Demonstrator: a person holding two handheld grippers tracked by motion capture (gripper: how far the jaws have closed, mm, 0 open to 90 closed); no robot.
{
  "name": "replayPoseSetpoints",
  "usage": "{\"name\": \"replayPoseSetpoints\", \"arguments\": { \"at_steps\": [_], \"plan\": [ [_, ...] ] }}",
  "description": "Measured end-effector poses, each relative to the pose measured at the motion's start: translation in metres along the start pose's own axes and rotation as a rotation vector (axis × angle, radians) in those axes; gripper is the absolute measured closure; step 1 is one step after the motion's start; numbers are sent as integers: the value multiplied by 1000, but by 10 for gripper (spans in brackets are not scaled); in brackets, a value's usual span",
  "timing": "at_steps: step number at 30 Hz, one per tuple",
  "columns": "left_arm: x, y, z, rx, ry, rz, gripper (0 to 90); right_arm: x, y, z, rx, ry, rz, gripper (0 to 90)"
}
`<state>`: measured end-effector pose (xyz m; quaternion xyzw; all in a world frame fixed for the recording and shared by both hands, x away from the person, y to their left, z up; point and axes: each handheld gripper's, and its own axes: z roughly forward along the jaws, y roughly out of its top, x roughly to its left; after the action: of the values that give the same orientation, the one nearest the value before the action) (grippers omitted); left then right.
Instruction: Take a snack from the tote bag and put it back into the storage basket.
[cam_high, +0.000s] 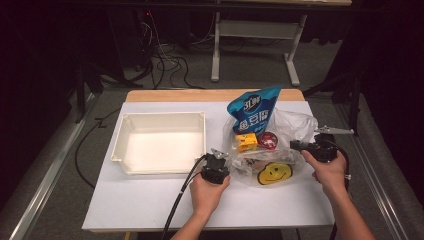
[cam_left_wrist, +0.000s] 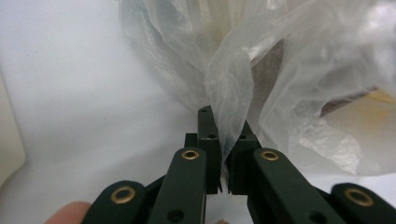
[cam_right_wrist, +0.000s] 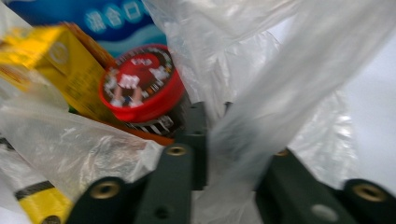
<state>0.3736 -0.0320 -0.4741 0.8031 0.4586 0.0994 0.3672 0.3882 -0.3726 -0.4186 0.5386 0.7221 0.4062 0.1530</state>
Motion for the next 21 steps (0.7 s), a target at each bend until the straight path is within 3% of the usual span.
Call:
{"name": "replayPoseSetpoints", "arguments": {
  "at_steps": [2,3,4,7,10,12,14,15,17,19,20,21],
  "plan": [
    [-3,1,-1,10,25,55,870,-2,-3,1,20,-64,-15,885],
    [-3,1,-1,10,25,55,868,-2,-3,1,20,-64,-15,885],
    [-4,0,-3,13,1,31,867,-10,-8,5,36,-94,8,889],
    [-1,0,-7,-27,1,5,869,-19,-20,15,71,-104,40,887],
    [-3,0,-8,-51,8,29,859,-23,-29,21,56,-137,45,880],
    [-7,1,-6,-34,-10,43,839,-22,-34,26,65,-190,29,876],
    [-8,2,-4,-24,-18,41,841,-23,-41,32,81,-166,51,878],
    [-7,2,-4,-20,-24,35,841,-22,-42,31,68,-175,53,879],
    [-5,1,-4,-19,-32,26,840,-19,-42,29,91,-176,45,879],
    [-5,0,-5,-20,-16,42,812,-18,-43,25,107,-173,49,803],
    [-11,-3,-6,-27,29,95,756,-17,-45,23,94,-178,64,739],
    [-12,-4,-7,-30,17,118,687,-16,-47,19,63,-179,75,681]
  ]
}}
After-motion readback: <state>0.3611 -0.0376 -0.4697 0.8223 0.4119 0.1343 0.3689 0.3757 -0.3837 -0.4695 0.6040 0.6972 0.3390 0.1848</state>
